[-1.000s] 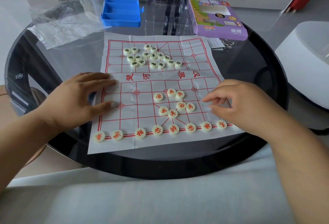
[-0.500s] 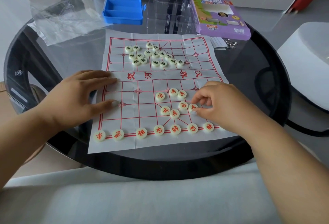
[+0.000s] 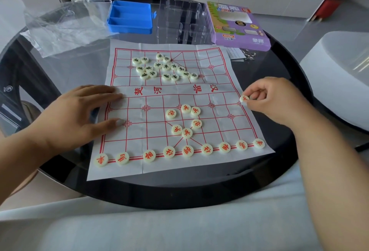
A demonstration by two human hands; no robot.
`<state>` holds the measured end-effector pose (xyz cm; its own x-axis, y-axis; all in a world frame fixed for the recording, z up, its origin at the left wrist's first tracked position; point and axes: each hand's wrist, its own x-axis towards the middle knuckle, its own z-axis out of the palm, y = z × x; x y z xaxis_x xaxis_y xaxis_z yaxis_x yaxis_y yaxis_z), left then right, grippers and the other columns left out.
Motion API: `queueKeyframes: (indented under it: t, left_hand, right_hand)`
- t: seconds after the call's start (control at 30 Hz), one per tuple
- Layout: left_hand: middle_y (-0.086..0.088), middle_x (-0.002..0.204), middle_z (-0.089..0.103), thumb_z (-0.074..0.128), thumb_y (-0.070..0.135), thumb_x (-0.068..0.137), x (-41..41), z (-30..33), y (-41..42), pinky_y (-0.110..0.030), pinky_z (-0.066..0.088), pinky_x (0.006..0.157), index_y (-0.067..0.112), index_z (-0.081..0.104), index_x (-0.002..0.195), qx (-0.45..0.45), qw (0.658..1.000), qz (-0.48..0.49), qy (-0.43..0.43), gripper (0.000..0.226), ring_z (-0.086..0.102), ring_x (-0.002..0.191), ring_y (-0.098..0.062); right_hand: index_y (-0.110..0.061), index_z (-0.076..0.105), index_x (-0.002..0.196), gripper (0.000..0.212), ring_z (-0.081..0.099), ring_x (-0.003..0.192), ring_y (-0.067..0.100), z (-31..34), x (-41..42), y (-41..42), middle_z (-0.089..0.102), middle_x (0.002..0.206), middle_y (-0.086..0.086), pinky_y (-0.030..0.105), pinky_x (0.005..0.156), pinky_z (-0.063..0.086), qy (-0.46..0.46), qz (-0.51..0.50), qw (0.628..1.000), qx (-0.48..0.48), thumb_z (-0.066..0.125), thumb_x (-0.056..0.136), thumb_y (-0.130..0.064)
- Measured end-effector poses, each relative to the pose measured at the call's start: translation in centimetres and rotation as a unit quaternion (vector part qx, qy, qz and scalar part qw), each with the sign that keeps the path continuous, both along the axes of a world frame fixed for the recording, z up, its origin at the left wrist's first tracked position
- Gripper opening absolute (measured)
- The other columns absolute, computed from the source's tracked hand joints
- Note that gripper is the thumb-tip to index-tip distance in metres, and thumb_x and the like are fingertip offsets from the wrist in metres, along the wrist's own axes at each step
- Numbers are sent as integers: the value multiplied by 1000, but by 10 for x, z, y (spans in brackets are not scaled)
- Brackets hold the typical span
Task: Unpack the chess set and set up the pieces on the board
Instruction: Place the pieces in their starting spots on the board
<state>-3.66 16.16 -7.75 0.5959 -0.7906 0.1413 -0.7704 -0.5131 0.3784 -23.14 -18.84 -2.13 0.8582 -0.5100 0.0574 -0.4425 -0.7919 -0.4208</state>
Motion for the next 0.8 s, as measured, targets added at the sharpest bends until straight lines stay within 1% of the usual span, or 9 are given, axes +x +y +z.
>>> queueKeyframes:
  t: [0.13, 0.27, 0.43, 0.5, 0.6, 0.7, 0.8]
  left_hand:
    - [19, 135, 42, 36, 79, 74, -1, 0, 0, -40, 38, 101, 46, 42, 129, -1, 1000, 2, -10, 64, 42, 127, -12]
    - [16, 138, 44, 39, 75, 74, -1, 1, 0, -38, 35, 102, 37, 49, 133, 9, 1000, 12, -18, 71, 41, 129, -15]
    - [10, 141, 45, 41, 74, 73, -4, 2, 0, -32, 32, 102, 32, 50, 134, 2, 1000, 15, -23, 75, 43, 129, -15]
    - [10, 142, 45, 41, 75, 73, -4, 2, -1, -34, 33, 103, 31, 49, 134, 4, 1000, 17, -18, 75, 42, 129, -15]
    - [10, 142, 45, 41, 75, 73, -3, 3, -1, -37, 35, 104, 31, 50, 134, 6, 1000, 17, -15, 76, 42, 130, -16]
    - [10, 142, 45, 40, 75, 72, -5, 4, -1, -38, 35, 104, 30, 51, 134, 0, 1000, 24, -11, 77, 41, 130, -15]
    - [10, 141, 45, 38, 76, 71, -7, 5, -1, -39, 35, 104, 30, 51, 133, -3, 1000, 27, -9, 79, 41, 130, -15]
  right_hand:
    - [-24, 68, 89, 10, 55, 64, 8, -6, 7, 0, 59, 78, -9, 19, 56, 41, 30, 2, 1000, -5, 73, 81, -25]
    - [-24, 64, 93, 11, 58, 67, 8, -8, 8, 0, 61, 77, -9, 19, 55, 44, 64, 2, 998, 23, 70, 83, -25]
    - [-25, 62, 107, 27, 56, 66, 7, 2, 6, 6, 60, 77, -9, 21, 58, 44, 46, 11, 999, 27, 72, 82, -24]
    - [-27, 63, 107, 27, 54, 66, 6, 10, 9, 15, 58, 78, -10, 19, 58, 41, 21, 33, 999, 10, 72, 82, -22]
    - [-31, 66, 98, 21, 51, 68, 6, 16, 20, 38, 54, 82, -11, 18, 61, 39, 12, 93, 996, 1, 73, 80, -22]
    - [-30, 68, 96, 19, 50, 70, 6, 13, 34, 58, 53, 82, -12, 15, 62, 37, 49, 141, 989, -11, 74, 79, -24]
    - [-29, 68, 100, 19, 48, 70, 6, 8, 43, 69, 52, 83, -12, 18, 63, 36, 91, 176, 979, -41, 72, 81, -26]
